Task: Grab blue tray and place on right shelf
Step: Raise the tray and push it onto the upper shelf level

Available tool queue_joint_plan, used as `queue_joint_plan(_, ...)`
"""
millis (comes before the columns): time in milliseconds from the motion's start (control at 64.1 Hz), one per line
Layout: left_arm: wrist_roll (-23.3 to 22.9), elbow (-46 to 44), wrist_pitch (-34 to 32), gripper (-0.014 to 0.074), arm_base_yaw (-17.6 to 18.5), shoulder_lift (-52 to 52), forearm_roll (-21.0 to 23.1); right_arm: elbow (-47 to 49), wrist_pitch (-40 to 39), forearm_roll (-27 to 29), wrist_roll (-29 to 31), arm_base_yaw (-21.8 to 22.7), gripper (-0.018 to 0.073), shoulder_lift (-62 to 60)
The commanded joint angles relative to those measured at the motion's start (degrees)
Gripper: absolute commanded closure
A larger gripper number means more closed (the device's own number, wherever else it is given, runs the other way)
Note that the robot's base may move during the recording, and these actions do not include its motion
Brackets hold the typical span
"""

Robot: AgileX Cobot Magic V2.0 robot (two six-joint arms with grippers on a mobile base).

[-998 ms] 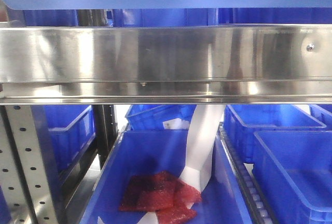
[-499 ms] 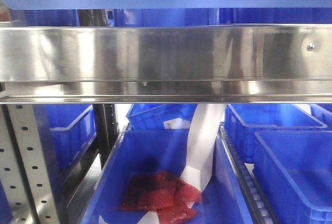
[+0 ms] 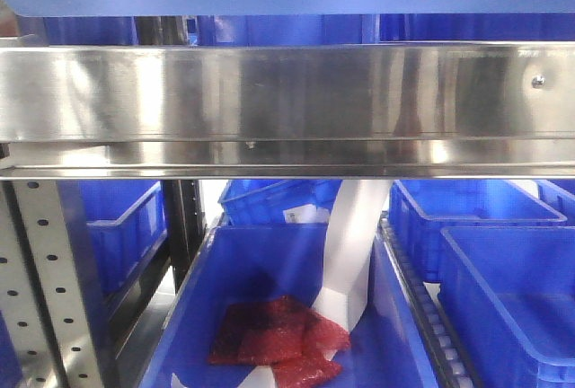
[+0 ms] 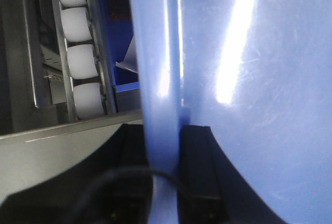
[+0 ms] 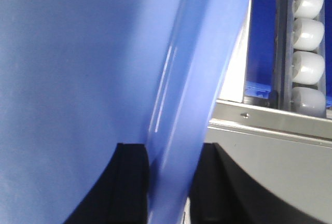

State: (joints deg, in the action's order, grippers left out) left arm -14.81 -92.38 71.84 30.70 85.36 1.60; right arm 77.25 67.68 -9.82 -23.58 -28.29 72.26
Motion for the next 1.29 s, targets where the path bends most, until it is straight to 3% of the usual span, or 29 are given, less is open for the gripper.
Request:
queue_joint_plan(0,1.6,-1.4,3.9,0.0645,0.8,-2.1,1.7,1.6,-5.3,-0.7,2.1,-0.3,0.0503,-1.6)
queue_joint_plan(187,2.0,-3.0,0.7,0.0645,0.7,-2.1,1.3,3.5,-6.2,-0.7,2.2,-0.3,0.0503,-1.6)
queue_joint_plan(374,2.0,-8.8,-4.7,0.0645,0.3,-1.2,-1.6,11.9,-7.7,-1.2,3.7,-0.2,0.0503,-0.4)
queue_joint_plan(702,2.0,-19.2,-6.2,0.0645,-7.2,10.5,0.7,30.0,-3.9,-0.8,5.9,5.5,0.0503,14.4)
queue_joint_plan(1045,2.0,-19.2,-13.5,0.0645,-9.6,18.6,1.0,31.0,-6.0,-0.5,5.9,7.4,0.0503,27.4)
queue_joint_plan(1279,2.0,-19.2,-13.8,0.0644,-9.6,21.4,1.1,31.0,-6.6,-0.4,5.9,7.8,0.0498,31.8)
